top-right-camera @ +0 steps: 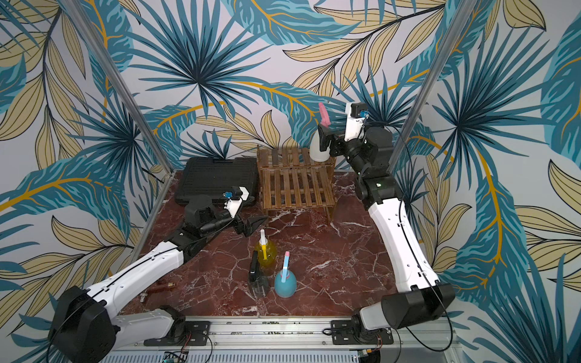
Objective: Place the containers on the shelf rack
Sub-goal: 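Place the container on the shelf, then pick up a container from the center of the board.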
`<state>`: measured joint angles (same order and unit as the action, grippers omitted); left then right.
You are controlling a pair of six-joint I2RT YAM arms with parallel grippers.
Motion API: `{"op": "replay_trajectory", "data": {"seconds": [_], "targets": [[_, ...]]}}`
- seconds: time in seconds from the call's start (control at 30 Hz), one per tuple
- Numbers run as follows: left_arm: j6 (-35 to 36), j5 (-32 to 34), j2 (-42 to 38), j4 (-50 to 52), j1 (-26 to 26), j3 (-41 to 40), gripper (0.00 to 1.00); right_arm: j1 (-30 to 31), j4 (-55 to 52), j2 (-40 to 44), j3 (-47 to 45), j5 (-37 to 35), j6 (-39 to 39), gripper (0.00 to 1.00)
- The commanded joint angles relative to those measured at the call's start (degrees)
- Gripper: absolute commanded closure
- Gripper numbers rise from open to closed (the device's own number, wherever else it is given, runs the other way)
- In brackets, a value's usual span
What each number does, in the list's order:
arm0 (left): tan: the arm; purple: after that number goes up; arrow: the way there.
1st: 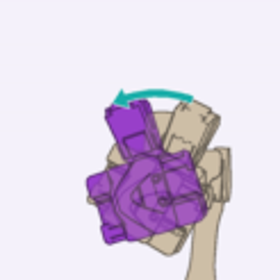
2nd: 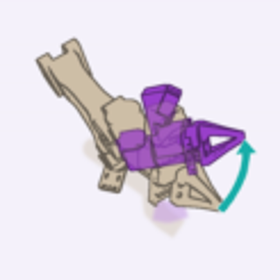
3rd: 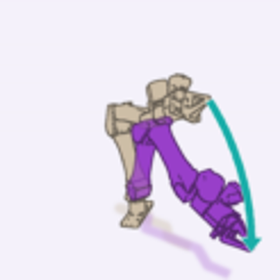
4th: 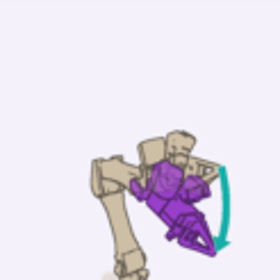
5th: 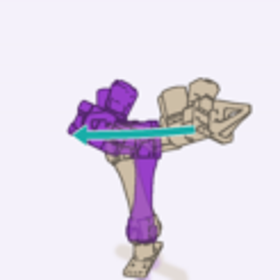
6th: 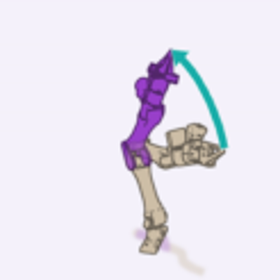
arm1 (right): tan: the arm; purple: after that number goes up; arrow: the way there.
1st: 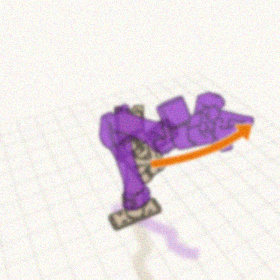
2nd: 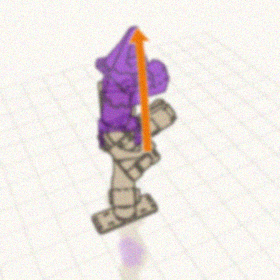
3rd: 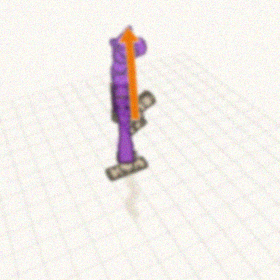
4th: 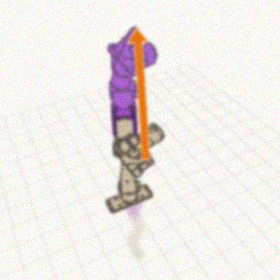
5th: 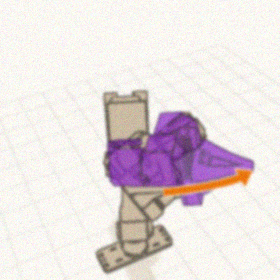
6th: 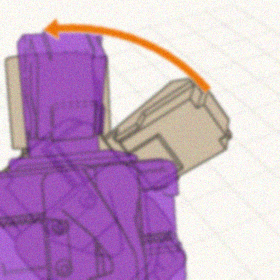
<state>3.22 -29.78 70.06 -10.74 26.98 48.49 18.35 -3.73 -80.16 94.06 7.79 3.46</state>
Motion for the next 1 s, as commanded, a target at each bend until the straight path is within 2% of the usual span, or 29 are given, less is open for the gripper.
{"op": "replay_trajectory", "data": {"seconds": [0.0,0.17,0.33,0.43,0.63,0.77,0.87,0.97], "targets": [[0.9,0.5,-3.1,1.6,0.6,0.6,0.00,-0.1,-3.3,4.6,-5.7,2.5,2.1,0.01],[0.4,4.4,-6.2,7.9,1.8,0.5,0.00,0.0,-5.4,14.3,-16.8,4.9,3.6,0.01],[-0.8,14.6,-10.2,14.4,6.5,-1.1,0.00,0.1,-6.2,22.2,-30.0,7.5,4.3,0.01],[-4.1,19.5,-12.0,16.3,8.9,-2.7,0.00,0.4,-5.4,25.9,-37.8,9.6,5.7,0.01],[-12.3,29.3,-13.5,18.8,15.0,-5.3,0.00,1.6,3.2,33.1,-54.6,12.3,10.0,0.01],[-16.9,34.6,-11.3,18.6,18.6,-5.2,0.00,2.2,6.0,33.8,-59.0,12.8,12.0,0.01],[-20.6,35.5,-8.1,18.7,19.5,-3.7,0.00,2.8,7.2,33.1,-59.9,12.5,12.4,0.01],[-22.7,38.7,-4.4,23.1,20.7,0.1,0.00,3.2,7.8,32.7,-60.3,11.7,12.4,0.01]]}}
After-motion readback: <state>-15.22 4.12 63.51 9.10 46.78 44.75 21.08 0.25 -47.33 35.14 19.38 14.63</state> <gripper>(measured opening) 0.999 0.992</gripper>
